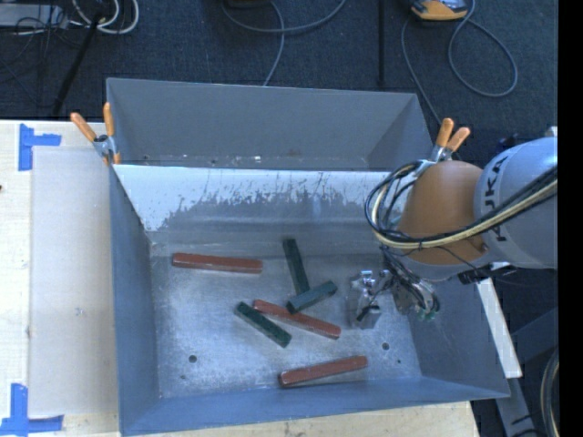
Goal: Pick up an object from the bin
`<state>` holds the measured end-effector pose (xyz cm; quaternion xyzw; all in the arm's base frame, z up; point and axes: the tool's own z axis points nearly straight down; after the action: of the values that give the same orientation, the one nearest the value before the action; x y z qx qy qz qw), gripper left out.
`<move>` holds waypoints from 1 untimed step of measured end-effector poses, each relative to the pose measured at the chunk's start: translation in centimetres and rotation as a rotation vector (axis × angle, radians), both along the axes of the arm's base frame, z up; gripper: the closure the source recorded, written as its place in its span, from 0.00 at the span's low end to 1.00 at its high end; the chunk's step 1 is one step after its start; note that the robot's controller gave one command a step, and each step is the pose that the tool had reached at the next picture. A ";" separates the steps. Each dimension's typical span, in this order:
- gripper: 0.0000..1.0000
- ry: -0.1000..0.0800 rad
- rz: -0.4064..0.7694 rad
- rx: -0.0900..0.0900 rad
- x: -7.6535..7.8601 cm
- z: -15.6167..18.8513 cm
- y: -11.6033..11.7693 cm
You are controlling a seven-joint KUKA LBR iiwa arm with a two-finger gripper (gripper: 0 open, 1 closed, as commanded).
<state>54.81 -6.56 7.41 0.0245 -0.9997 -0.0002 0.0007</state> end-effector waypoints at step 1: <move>1.00 -0.003 0.140 0.003 0.5 -0.4 10.0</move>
Offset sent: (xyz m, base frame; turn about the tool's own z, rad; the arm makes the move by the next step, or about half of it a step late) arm 0.0045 0.0951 -0.0041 -0.1321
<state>55.31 3.41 7.02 0.0943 -0.9955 -0.0015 -0.0008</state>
